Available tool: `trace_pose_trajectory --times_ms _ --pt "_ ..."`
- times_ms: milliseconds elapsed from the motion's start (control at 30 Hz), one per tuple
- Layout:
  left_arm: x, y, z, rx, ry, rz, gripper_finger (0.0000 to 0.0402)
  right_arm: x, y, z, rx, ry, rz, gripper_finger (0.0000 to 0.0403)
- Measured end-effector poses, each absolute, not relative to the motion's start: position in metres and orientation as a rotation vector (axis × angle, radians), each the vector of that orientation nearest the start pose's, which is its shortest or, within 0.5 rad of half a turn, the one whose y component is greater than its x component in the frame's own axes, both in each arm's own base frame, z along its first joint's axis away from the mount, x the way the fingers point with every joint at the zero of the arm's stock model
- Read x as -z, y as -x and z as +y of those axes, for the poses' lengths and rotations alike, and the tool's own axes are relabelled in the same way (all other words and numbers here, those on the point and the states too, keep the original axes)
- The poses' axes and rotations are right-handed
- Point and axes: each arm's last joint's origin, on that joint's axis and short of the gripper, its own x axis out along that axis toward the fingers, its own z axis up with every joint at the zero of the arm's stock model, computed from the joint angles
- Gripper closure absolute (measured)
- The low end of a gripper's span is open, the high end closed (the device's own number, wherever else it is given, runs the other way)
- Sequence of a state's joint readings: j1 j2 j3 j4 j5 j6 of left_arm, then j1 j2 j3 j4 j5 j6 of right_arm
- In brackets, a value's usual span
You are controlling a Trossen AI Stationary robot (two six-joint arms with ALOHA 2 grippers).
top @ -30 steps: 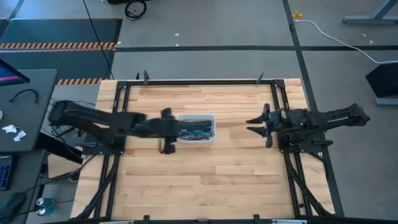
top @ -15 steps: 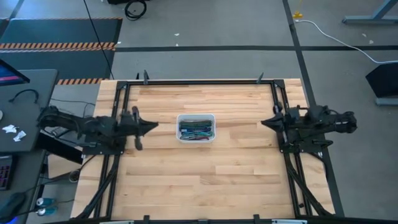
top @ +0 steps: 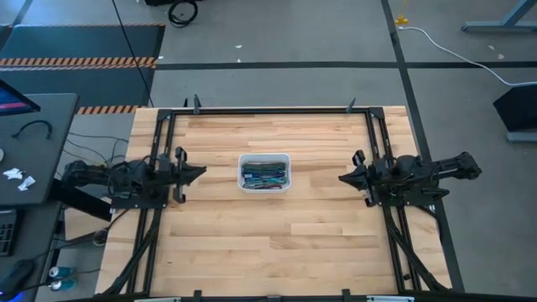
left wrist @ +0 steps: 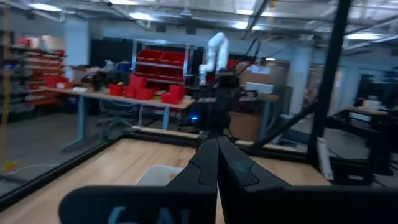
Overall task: Pick and place USB-C Cables
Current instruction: Return to Home Position
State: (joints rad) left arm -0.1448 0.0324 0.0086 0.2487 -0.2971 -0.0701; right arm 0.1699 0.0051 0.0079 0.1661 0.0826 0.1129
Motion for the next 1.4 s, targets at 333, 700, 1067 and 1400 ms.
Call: trace_pose_trajectory --times_ms 333,700,1067,1400 --pt "-0.186 -0.096 -0.006 -0.126 0.115 -0.209 0.0397 -0.177 -0.096 0.013 -0.046 -0.078 -0.12 0.0402" --pt "-0.178 -0.098 -0.006 -0.135 -0.004 -0.116 0.0384 -0.182 -0.095 0.017 -0.22 -0.12 -0.159 0.0399" --pt "-0.171 -0.098 -0.006 -0.141 -0.105 -0.045 0.039 -0.176 -0.096 0.008 0.122 -0.156 -0.115 0.0389" --pt "-0.171 -0.098 -0.006 -0.141 -0.105 -0.045 0.0366 -0.176 -0.096 0.008 0.118 -0.154 -0.115 0.039"
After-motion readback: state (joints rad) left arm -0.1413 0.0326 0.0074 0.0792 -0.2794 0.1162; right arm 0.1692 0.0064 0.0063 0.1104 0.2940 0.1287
